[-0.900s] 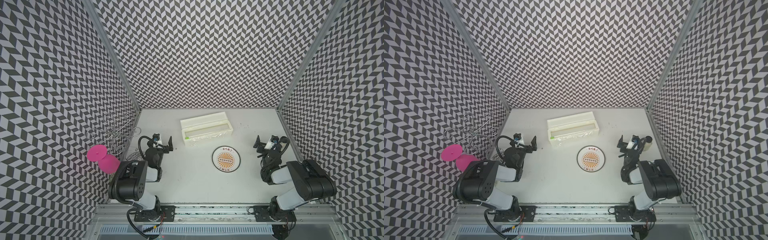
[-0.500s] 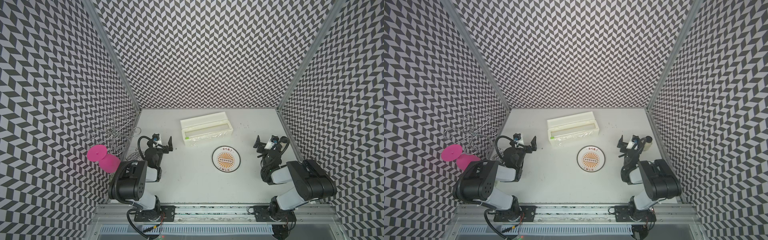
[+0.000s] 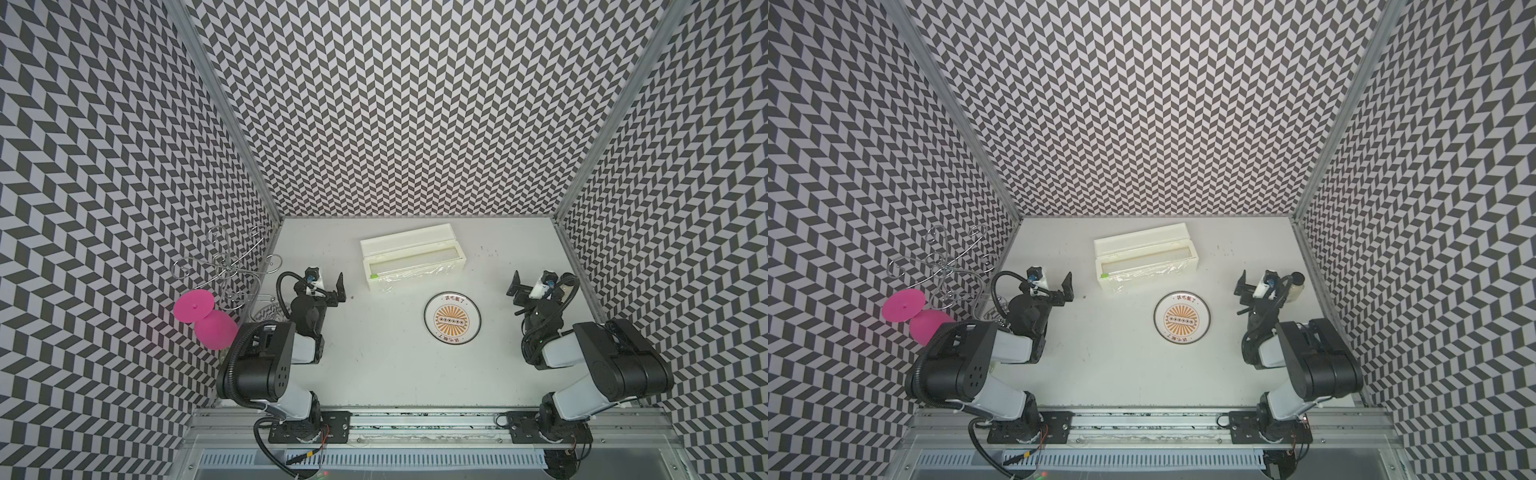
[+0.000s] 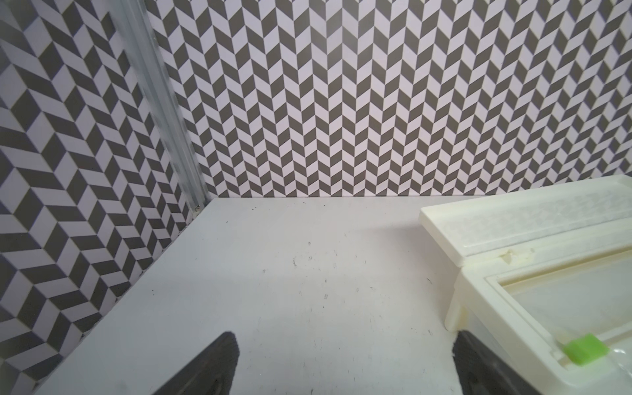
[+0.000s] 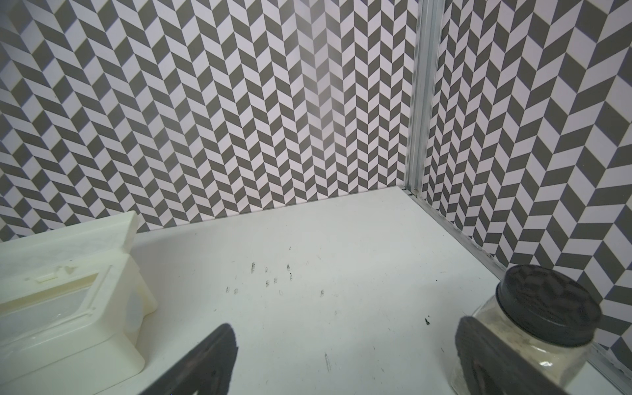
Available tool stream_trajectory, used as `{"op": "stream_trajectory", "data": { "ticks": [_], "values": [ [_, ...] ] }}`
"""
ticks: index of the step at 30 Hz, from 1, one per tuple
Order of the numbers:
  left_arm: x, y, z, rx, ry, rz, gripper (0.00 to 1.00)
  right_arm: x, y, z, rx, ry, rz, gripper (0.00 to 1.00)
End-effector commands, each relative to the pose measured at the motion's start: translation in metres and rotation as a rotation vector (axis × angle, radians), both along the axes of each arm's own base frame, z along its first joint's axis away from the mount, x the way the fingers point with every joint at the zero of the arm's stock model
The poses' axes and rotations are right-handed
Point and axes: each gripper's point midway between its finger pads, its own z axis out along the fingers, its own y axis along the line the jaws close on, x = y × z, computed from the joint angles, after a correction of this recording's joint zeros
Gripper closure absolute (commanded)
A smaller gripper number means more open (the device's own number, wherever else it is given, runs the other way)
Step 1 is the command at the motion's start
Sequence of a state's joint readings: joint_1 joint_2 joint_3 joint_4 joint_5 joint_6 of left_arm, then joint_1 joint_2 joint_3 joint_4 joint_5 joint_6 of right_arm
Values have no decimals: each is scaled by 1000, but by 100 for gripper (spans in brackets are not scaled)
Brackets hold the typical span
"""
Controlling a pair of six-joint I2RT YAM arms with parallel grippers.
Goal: Wrap the plate with plastic wrap
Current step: Adjust the plastic wrap cutting box at the center of the board.
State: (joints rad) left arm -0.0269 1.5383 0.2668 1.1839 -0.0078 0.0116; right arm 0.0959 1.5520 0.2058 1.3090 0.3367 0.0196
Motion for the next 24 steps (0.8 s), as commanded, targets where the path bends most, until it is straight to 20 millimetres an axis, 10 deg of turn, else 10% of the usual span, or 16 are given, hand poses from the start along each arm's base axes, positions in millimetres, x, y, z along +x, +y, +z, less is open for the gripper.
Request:
{"op": "stream_trajectory", "data": {
  "ticks": [1, 12, 18, 24],
  "values": [
    [6, 4, 23, 50, -14, 109, 1, -2, 3, 26, 3, -56, 9, 0],
    [6, -52, 103, -142, 4, -27, 1, 10, 12, 45, 382, 273, -157, 0],
    [21, -28, 128, -526, 52, 133, 1, 44, 100, 89, 633, 304, 373, 6],
    [52, -34, 136, -475, 179, 73, 10, 82, 116, 102, 623, 358, 425, 8]
  ]
}}
